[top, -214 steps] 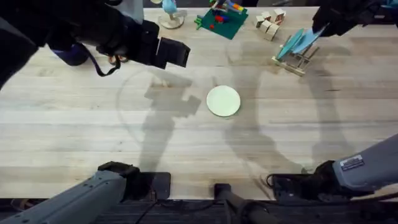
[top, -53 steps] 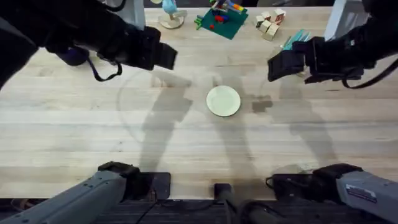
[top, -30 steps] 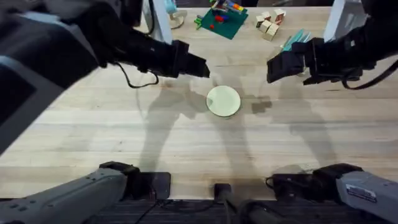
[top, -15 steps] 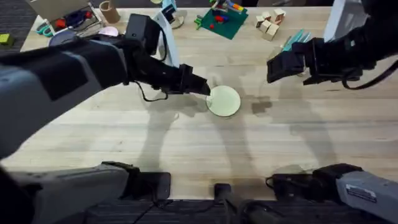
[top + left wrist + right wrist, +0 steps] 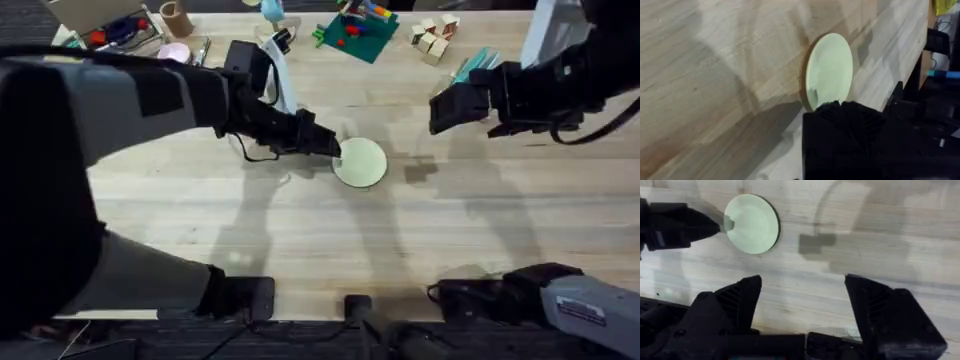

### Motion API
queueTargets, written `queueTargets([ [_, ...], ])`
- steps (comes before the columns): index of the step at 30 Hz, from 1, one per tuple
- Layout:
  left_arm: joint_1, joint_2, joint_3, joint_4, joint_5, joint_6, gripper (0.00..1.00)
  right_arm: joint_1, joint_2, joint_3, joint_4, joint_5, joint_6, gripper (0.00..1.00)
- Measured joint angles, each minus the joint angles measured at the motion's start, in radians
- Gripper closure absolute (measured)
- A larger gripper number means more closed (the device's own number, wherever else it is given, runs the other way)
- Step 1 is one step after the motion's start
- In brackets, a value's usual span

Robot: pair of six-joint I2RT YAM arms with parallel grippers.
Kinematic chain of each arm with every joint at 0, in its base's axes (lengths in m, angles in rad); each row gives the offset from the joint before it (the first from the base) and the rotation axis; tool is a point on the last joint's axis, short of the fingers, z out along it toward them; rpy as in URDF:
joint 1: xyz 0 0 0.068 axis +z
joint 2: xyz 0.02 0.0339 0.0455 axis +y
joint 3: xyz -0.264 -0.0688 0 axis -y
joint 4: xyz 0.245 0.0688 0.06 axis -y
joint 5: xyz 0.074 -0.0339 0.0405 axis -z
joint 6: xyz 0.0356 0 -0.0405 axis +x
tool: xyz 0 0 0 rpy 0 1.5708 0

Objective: Pick up the plates from the table one by one and place each into a slot on the dish rack.

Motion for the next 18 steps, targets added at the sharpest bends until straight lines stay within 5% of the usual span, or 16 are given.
queueTargets([
  [18,-0.044,0.054,-0.002,0.051,0.013,0.014,0.957,0.000,0.000,0.000,0.000,0.000,0.000,0.005],
])
